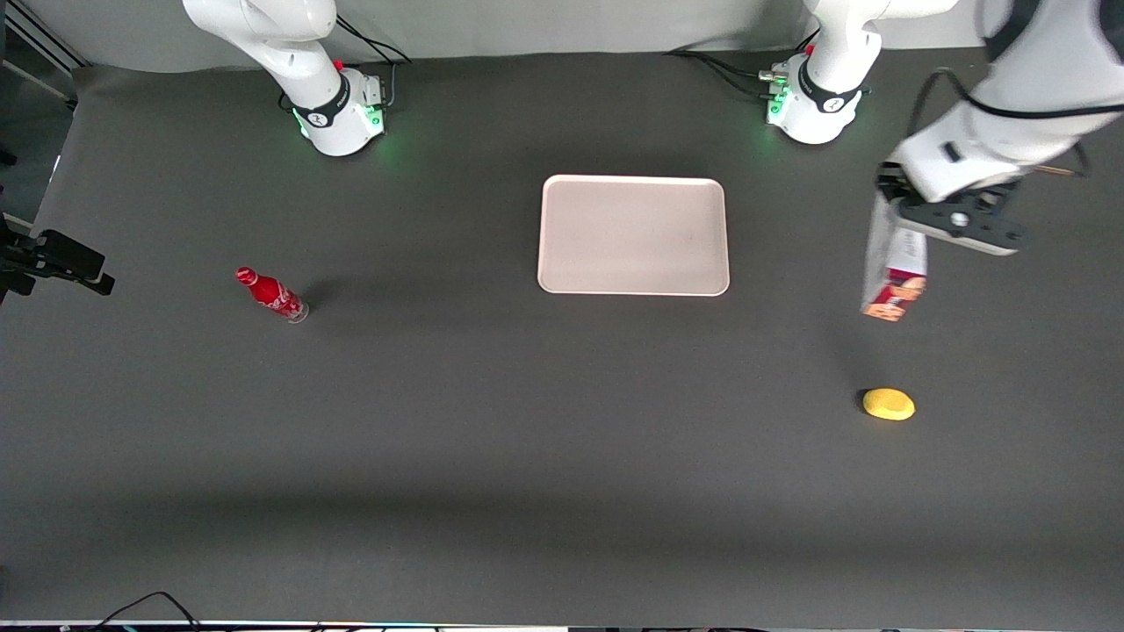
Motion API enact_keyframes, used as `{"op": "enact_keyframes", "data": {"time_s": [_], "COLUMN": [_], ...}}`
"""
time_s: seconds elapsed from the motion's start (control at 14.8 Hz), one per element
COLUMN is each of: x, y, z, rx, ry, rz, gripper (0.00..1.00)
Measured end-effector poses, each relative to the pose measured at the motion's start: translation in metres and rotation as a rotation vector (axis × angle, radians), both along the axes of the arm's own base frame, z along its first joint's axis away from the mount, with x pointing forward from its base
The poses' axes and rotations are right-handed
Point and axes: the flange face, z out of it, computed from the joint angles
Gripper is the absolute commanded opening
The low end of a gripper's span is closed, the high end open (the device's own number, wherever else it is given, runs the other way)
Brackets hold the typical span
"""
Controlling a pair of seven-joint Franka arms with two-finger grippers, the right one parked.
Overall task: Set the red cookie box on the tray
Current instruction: 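Carry the held cookie box over to the pink tray, then lower the cookie box onto the tray and lay it down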
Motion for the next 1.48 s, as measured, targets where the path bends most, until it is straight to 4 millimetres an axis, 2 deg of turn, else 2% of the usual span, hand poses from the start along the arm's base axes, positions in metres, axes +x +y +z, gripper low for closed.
{"op": "enact_keyframes", "data": {"time_s": [0.13, 0.34, 0.47, 0.61, 0.74, 0.94, 1.21, 1.48], "x": [-0.017, -0.040, -0.064, -0.087, -0.103, -0.119, -0.133, -0.137], "y": [-0.052, -0.112, -0.157, -0.183, -0.187, -0.171, -0.153, -0.151], "z": [-0.006, -0.033, -0.062, -0.102, -0.149, -0.204, -0.253, -0.289], "rx": [-0.038, -0.047, -0.024, -0.011, -0.013, -0.016, -0.006, -0.021], "ry": [0.028, 0.041, 0.019, 0.000, -0.025, -0.049, -0.032, 0.019], "rz": [0.110, 0.229, 0.283, 0.286, 0.276, 0.287, 0.296, 0.309], "gripper": [0.00, 0.00, 0.00, 0.00, 0.00, 0.00, 0.00, 0.00]}}
